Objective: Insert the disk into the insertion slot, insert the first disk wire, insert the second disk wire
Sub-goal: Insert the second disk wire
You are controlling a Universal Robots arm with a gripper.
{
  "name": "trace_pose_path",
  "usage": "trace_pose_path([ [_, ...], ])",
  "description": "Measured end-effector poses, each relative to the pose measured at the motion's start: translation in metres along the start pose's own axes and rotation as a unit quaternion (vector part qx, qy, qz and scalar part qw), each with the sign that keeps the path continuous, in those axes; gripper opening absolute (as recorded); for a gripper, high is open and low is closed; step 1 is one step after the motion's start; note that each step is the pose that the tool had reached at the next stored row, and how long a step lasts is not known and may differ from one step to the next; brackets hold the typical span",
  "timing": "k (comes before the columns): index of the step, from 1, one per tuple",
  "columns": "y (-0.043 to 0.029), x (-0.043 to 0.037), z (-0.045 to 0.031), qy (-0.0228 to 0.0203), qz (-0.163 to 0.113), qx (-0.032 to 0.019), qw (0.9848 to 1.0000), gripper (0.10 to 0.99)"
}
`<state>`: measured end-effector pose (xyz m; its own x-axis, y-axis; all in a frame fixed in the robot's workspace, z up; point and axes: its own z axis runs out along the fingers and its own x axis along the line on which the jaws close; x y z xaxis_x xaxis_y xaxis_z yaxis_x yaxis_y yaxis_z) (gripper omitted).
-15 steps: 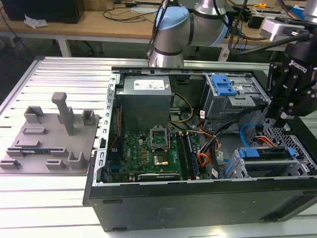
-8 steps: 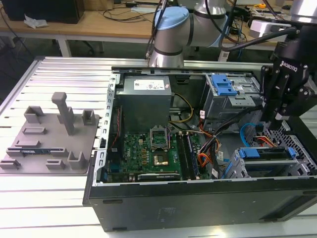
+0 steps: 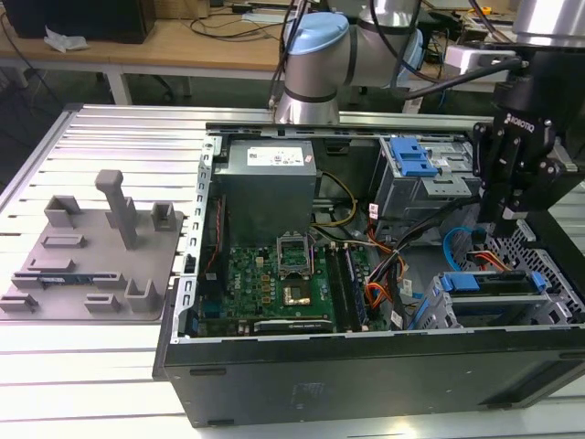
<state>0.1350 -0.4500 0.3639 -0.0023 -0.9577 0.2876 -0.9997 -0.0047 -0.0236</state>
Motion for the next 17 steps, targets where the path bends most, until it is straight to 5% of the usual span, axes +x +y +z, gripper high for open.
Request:
trace_pose_path([
  [2, 0.0060, -0.0001, 0.0003, 0.0046, 0.000, 0.0006, 1.0000, 0.365],
  [3, 0.0068, -0.0002, 0.0008, 0.0118, 0.000, 0.0007, 0.9999, 0.365],
  [6, 0.0069, -0.0011, 0.0036, 0.0167, 0.000, 0.0007, 0.9999, 0.365],
  [17, 0.0097, -0.0018, 0.0058, 0.0200, 0.000, 0.0007, 0.9998, 0.345],
])
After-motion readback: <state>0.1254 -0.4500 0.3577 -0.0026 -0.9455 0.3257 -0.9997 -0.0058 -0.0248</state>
